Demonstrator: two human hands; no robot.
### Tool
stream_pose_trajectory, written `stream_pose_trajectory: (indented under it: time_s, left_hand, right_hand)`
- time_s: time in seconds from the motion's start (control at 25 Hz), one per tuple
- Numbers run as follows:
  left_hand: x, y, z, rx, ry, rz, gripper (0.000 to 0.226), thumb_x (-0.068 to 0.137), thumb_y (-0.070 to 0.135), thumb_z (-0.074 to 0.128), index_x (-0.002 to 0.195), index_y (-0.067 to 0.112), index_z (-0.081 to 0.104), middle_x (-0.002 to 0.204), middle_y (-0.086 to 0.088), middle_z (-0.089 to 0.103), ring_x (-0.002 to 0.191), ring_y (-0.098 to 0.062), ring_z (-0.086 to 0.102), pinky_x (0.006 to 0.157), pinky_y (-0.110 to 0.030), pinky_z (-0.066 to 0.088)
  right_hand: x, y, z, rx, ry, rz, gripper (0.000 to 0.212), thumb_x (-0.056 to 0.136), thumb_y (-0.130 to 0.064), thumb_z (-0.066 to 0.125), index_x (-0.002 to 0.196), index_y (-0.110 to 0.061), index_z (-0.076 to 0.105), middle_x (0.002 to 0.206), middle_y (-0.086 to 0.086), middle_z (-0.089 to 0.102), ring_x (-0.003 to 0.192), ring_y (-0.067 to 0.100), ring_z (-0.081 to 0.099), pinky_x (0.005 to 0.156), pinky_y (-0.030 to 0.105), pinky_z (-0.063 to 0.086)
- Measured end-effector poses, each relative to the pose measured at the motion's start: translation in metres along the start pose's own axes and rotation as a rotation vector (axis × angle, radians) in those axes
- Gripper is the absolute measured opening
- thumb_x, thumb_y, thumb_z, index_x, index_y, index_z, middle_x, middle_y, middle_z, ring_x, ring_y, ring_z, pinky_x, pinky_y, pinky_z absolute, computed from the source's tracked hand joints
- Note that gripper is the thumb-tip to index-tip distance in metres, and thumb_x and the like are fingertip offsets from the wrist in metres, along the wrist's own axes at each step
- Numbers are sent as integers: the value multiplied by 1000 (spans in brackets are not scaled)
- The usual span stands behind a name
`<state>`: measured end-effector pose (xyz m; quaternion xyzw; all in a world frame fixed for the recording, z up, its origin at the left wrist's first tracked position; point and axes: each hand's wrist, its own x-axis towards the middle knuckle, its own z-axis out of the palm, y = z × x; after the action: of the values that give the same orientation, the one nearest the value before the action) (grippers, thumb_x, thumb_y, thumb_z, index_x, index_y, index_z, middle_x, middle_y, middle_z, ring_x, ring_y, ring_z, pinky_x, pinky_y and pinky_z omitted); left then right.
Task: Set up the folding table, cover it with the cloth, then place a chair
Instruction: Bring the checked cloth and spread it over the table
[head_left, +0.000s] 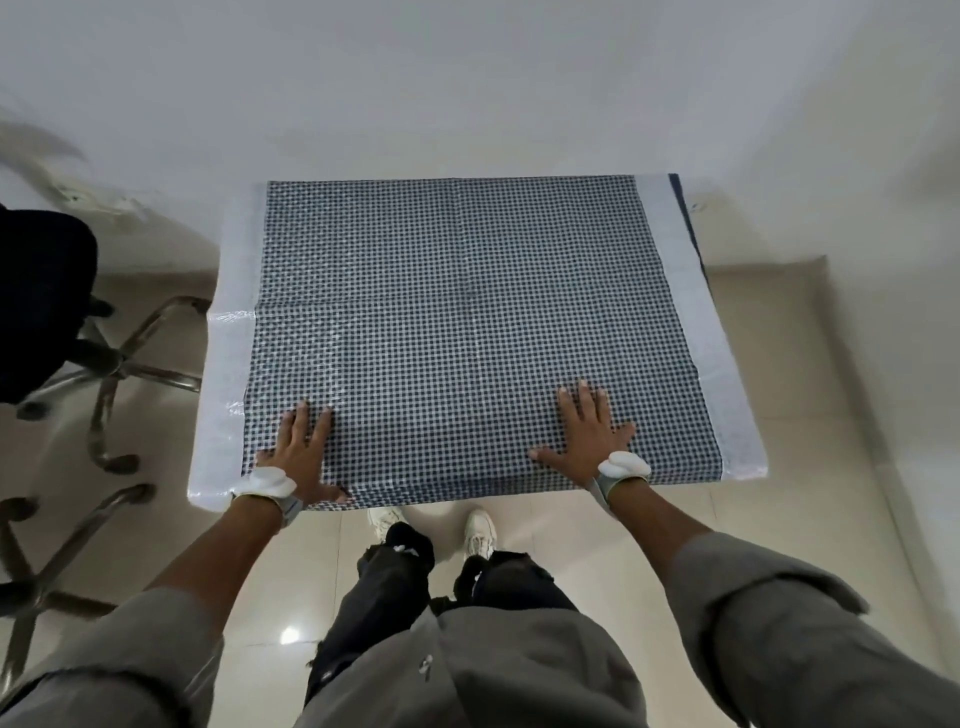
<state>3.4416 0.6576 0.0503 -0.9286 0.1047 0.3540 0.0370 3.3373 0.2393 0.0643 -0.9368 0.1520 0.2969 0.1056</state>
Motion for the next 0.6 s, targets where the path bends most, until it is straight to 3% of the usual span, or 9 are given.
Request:
stream_pose_trajectory:
  time_s: [0.6]
  left_hand:
    - [-7, 5, -17, 37, -26, 44, 136, 69, 53, 83, 156, 22, -17, 162, -11, -27, 151, -34, -17, 116, -65, 24]
  right_hand:
    - [-3, 2, 6, -6, 5, 25, 113, 76, -86, 46, 159, -28, -6, 166, 2, -17, 152, 32, -14, 111, 75, 11]
